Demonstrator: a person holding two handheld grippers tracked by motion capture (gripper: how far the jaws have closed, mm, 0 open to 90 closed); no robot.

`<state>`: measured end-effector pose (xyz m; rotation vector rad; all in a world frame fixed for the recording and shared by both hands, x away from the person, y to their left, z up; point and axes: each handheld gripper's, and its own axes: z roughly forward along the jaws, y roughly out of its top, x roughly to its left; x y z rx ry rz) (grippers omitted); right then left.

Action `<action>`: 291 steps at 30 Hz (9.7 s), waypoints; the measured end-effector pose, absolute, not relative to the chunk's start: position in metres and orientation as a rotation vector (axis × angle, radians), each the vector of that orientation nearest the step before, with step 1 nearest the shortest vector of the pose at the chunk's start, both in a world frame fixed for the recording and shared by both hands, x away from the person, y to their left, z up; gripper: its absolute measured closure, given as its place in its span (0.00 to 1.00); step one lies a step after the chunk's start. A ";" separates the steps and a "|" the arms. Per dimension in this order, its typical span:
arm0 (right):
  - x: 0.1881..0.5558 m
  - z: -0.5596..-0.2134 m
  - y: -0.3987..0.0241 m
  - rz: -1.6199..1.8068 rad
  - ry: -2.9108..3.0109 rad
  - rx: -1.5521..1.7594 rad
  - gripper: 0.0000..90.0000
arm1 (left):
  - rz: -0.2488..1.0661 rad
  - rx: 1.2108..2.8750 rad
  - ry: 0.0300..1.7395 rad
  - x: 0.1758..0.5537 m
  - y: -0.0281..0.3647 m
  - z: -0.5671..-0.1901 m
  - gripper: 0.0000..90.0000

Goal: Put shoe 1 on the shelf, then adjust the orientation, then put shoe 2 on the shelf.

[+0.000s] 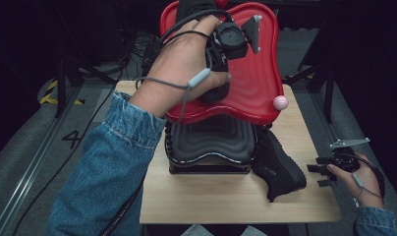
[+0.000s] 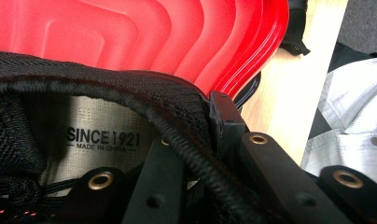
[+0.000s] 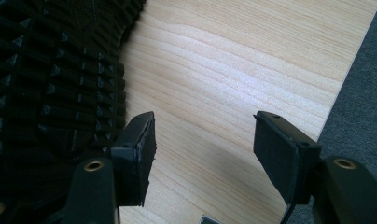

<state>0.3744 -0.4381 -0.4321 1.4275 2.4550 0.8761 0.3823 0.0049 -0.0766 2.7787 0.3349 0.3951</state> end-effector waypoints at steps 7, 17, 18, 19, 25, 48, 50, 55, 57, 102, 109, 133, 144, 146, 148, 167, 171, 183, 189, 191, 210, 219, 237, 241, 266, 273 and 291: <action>0.374 -0.430 -0.438 0.881 2.449 1.423 0.44 | 0.419 2.797 0.329 0.382 0.002 -0.083 0.92; 0.374 -0.430 -0.437 0.882 2.450 1.420 0.44 | 0.404 2.797 0.344 0.381 0.006 -0.085 0.90; 0.374 -0.431 -0.437 0.880 2.450 1.420 0.44 | 0.417 2.794 0.347 0.381 0.006 -0.085 0.87; 0.374 -0.431 -0.437 0.880 2.451 1.420 0.44 | 0.434 2.787 0.364 0.381 0.006 -0.085 0.80; 0.374 -0.430 -0.438 0.880 2.447 1.423 0.44 | 0.396 2.726 0.427 0.378 0.014 -0.081 0.64; 0.377 -0.428 -0.434 0.870 2.450 1.416 0.43 | 0.505 2.620 0.458 0.348 0.037 -0.046 0.52; 0.377 -0.429 -0.433 0.870 2.450 1.420 0.43 | 0.506 2.621 0.459 0.346 0.042 -0.044 0.52; 0.377 -0.430 -0.432 0.858 2.459 1.418 0.43 | 0.504 2.610 0.484 0.338 0.057 -0.037 0.51; 0.376 -0.430 -0.433 0.863 2.452 1.417 0.43 | 0.501 2.601 0.498 0.335 0.064 -0.035 0.51; 0.375 -0.427 -0.429 0.849 2.474 1.424 0.55 | 0.410 2.513 0.830 0.389 0.193 -0.149 0.48; 0.374 -0.425 -0.429 0.815 2.496 1.420 0.62 | 0.382 2.513 0.821 0.401 0.195 -0.183 0.48; 0.365 -0.401 -0.419 0.780 2.521 1.412 0.86 | 0.300 2.506 0.968 0.420 0.203 -0.292 0.45; 0.355 -0.373 -0.398 0.873 2.531 1.299 1.00 | 0.288 2.458 0.992 0.409 0.208 -0.336 0.44; 0.353 -0.368 -0.394 0.879 2.536 1.274 1.00 | 0.315 2.473 0.996 0.408 0.209 -0.342 0.44; 0.352 -0.366 -0.387 0.879 2.543 1.254 1.00 | 0.317 2.466 1.008 0.405 0.208 -0.347 0.43; 0.355 -0.365 -0.341 0.841 2.609 1.138 1.00 | 0.252 2.412 0.991 0.399 0.210 -0.375 0.42; 0.358 -0.367 -0.333 0.816 2.623 1.117 1.00 | 0.232 2.424 1.021 0.400 0.212 -0.381 0.41; 0.364 -0.375 -0.330 0.727 2.631 1.137 1.00 | 0.189 2.441 1.026 0.400 0.209 -0.388 0.41; 0.365 -0.373 -0.328 0.686 2.636 1.127 1.00 | 0.195 2.440 1.042 0.398 0.213 -0.388 0.40; 0.367 -0.372 -0.329 0.683 2.650 1.129 1.00 | 0.190 2.442 1.048 0.398 0.213 -0.389 0.40; 0.380 -0.359 -0.385 0.587 2.472 1.300 0.99 | 0.165 2.453 1.046 0.400 0.214 -0.394 0.39; 0.360 -0.325 -0.392 0.579 2.431 1.253 0.89 | 0.150 2.479 1.035 0.400 0.207 -0.397 0.38; 0.365 -0.340 -0.372 0.336 2.617 1.196 0.97 | 0.119 2.486 1.014 0.401 0.205 -0.401 0.38; 0.360 -0.338 -0.354 0.467 2.688 1.136 0.97 | 0.126 2.481 1.023 0.401 0.206 -0.401 0.38; 0.379 -0.390 -0.327 0.393 2.878 1.057 0.85 | 0.130 2.484 1.024 0.402 0.207 -0.405 0.37; 0.384 -0.400 -0.326 0.388 2.917 1.099 0.91 | 0.120 2.483 1.029 0.401 0.209 -0.406 0.37; 0.384 -0.403 -0.332 0.481 2.911 1.146 0.98 | 0.118 2.464 1.047 0.400 0.214 -0.406 0.37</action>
